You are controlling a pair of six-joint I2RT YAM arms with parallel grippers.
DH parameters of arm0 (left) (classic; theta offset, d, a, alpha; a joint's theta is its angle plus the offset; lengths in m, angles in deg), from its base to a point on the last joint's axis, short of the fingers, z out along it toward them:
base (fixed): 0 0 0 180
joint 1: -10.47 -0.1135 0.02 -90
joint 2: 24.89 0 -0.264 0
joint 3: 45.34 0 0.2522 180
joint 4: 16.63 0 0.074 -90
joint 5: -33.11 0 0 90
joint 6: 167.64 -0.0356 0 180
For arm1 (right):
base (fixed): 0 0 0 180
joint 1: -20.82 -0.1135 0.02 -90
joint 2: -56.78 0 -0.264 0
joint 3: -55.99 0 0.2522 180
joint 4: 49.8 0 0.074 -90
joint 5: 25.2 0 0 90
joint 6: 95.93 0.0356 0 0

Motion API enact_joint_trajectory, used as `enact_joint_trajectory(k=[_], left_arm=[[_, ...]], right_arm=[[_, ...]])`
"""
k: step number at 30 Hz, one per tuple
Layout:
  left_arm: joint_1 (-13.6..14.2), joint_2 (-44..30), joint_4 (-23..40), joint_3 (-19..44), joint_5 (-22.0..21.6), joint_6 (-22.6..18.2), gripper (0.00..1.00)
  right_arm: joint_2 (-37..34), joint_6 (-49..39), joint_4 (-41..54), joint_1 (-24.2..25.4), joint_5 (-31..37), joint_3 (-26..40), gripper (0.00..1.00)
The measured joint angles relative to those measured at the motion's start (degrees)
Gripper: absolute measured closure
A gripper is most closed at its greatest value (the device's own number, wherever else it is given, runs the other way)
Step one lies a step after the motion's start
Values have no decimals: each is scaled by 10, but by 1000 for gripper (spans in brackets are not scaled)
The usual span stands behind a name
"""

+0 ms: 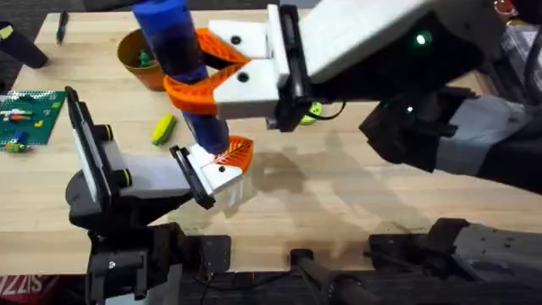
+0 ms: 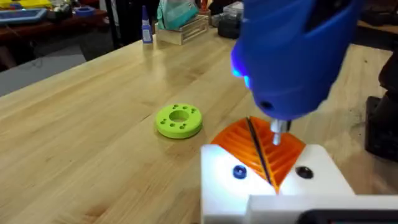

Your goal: Pick up the gripper from the table and insert it into the empty holder that is missing its gripper. Then pick up a screw, insert it into the mounting hole, and use the screwdriver to tighten it. Finally, clean up the table by picking up the vegetable and placing it into the bucket.

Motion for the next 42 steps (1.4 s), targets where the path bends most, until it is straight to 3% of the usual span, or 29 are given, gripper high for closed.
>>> enact_joint_trajectory(k=[6,16,42], left_arm=[[0,0,0,0,0,0,999],[0,0,0,0,0,0,999],[0,0,0,0,0,0,999]], right_arm=[[-12,-50,55,-22,0,47,974],[-43,-73,37,-22,0,50,974],[-46,-77,50,-22,0,50,974]])
